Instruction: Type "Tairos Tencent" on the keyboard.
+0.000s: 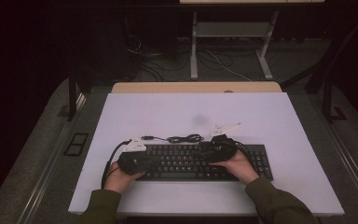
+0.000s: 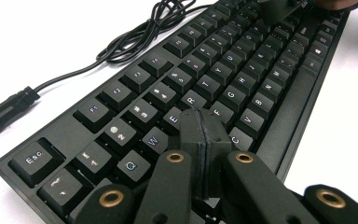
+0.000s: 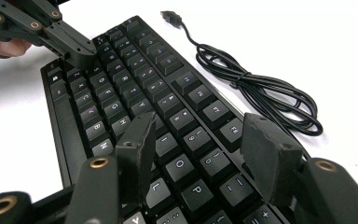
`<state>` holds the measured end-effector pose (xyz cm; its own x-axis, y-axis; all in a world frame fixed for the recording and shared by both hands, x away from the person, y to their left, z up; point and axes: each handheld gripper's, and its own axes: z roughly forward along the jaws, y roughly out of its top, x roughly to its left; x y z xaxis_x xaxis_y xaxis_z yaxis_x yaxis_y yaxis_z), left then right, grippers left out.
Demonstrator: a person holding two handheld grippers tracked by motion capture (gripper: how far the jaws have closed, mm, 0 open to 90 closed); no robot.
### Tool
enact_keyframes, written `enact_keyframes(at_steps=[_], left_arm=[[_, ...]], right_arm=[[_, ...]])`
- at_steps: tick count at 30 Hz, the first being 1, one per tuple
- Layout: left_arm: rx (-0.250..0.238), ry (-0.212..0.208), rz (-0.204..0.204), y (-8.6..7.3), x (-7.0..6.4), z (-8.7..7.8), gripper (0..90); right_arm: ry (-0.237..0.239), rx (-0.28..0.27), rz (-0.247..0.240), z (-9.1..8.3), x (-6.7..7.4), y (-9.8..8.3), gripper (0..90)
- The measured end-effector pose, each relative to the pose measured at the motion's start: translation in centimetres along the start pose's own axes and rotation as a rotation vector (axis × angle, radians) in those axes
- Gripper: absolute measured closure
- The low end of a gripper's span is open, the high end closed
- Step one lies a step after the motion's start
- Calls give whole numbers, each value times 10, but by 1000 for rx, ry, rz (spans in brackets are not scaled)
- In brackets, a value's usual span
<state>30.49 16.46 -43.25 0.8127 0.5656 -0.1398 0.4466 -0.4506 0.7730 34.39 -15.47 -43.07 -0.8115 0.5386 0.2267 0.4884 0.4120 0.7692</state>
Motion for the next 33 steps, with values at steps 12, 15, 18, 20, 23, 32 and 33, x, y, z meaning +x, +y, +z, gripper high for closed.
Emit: enact_keyframes(at_steps=[12, 15, 18, 20, 23, 32, 33], left_arm=[[20, 5, 0, -1, 1, 4, 882], [32, 11, -3, -2, 1, 6, 882], [30, 4, -10, -2, 1, 6, 883], [32, 5, -8, -2, 1, 6, 883], [32, 1, -13, -2, 2, 6, 883], [24, 8, -4, 0, 0, 4, 882], [23, 5, -7, 0, -1, 4, 882]], right_arm=[[-1, 0, -1, 0, 0, 0, 447], [-1, 1, -3, 0, 0, 0, 447], [-1, 1, -5, 1, 1, 0, 447], [0, 1, -5, 1, 1, 0, 447], [-1, 0, -4, 1, 1, 0, 447], [1, -6, -8, 0, 1, 1, 447], [1, -6, -7, 0, 1, 1, 447]])
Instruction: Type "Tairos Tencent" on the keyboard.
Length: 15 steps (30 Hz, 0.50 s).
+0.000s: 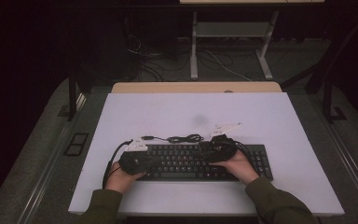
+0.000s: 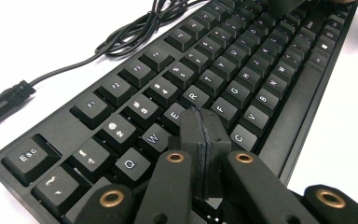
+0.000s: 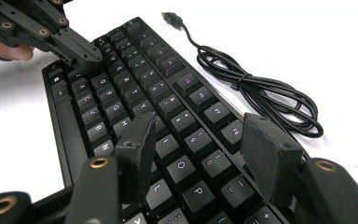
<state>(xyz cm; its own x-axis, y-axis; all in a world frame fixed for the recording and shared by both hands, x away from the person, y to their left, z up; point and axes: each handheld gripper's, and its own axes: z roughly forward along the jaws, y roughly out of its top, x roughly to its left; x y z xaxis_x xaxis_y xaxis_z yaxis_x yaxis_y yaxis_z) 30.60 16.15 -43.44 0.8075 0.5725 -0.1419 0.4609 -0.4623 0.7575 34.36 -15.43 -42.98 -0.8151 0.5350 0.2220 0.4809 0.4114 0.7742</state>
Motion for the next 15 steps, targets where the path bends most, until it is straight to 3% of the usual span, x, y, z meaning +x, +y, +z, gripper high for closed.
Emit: enact_keyframes(at_steps=[15], left_arm=[[-27, -22, -6, 3, -2, -5, 882]], right_arm=[[0, -8, 9, -1, -1, 0, 415]])
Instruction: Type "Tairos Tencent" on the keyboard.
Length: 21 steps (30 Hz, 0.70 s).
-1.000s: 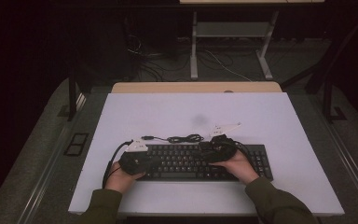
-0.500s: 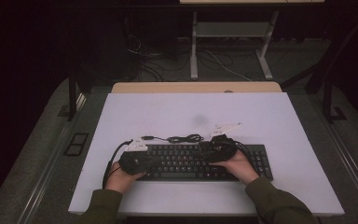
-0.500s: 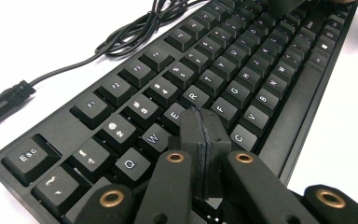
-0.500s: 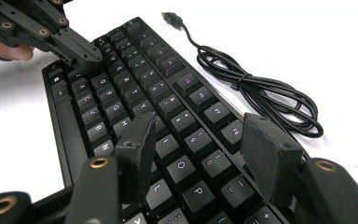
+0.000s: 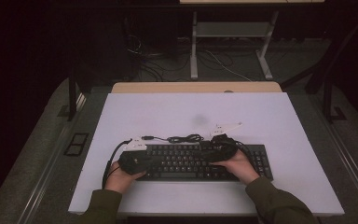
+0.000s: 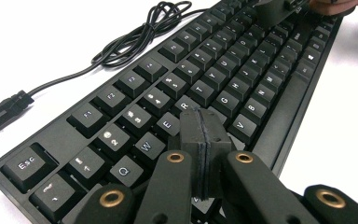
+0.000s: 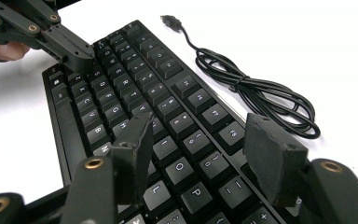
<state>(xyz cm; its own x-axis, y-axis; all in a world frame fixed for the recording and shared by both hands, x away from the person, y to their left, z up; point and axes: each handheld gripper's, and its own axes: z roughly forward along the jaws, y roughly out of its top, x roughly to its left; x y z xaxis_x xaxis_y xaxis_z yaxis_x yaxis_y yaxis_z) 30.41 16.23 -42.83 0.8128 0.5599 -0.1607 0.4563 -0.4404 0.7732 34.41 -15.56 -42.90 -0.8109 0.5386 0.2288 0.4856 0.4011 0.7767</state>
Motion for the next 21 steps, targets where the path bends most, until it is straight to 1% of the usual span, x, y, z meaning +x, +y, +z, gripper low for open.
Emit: enact_keyframes(at_steps=[2, 5, 9, 11, 16, 19, 21], left_arm=[[-3, -4, -7, 0, -1, -1, 882], [-7, -13, -3, 1, -2, -1, 882], [-9, -21, -7, 1, -3, -1, 882], [-14, -35, -14, 1, -5, -2, 882], [-15, -58, -5, 2, -9, -2, 882], [-9, -74, 1, 2, -11, -1, 882], [-10, -84, 2, 3, -14, 0, 882]], right_arm=[[1, -2, 3, 0, 0, 0, 409], [2, -4, 5, 0, 0, 0, 395], [9, -10, 9, 0, 0, 0, 371], [7, -17, 8, 0, -1, 0, 356], [8, -25, 14, 0, -1, 0, 300], [-8, -42, 6, 1, 0, 0, 261], [-6, -48, 5, 1, 0, -1, 248]])
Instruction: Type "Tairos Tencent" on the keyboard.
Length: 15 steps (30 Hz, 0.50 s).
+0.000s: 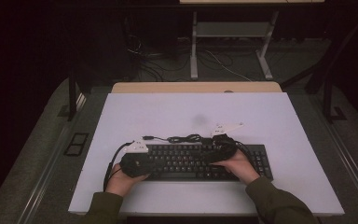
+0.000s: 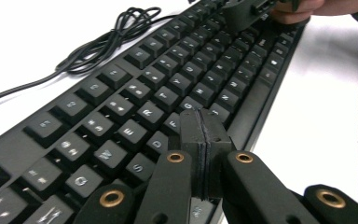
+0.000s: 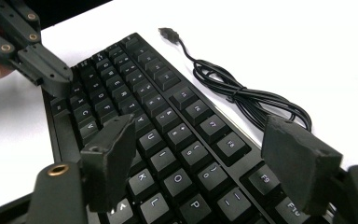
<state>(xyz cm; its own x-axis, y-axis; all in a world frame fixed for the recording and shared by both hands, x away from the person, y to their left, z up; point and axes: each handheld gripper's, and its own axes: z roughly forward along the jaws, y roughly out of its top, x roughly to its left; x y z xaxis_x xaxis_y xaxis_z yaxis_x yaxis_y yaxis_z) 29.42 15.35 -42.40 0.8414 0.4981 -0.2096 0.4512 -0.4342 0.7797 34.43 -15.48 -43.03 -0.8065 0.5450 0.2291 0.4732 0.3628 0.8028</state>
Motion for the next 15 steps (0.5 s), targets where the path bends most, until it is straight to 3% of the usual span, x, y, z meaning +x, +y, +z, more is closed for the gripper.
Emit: enact_keyframes(at_steps=[15], left_arm=[[33, -64, 41, 3, -16, 16, 882]], right_arm=[[-5, -19, -21, 0, 1, -1, 217]])
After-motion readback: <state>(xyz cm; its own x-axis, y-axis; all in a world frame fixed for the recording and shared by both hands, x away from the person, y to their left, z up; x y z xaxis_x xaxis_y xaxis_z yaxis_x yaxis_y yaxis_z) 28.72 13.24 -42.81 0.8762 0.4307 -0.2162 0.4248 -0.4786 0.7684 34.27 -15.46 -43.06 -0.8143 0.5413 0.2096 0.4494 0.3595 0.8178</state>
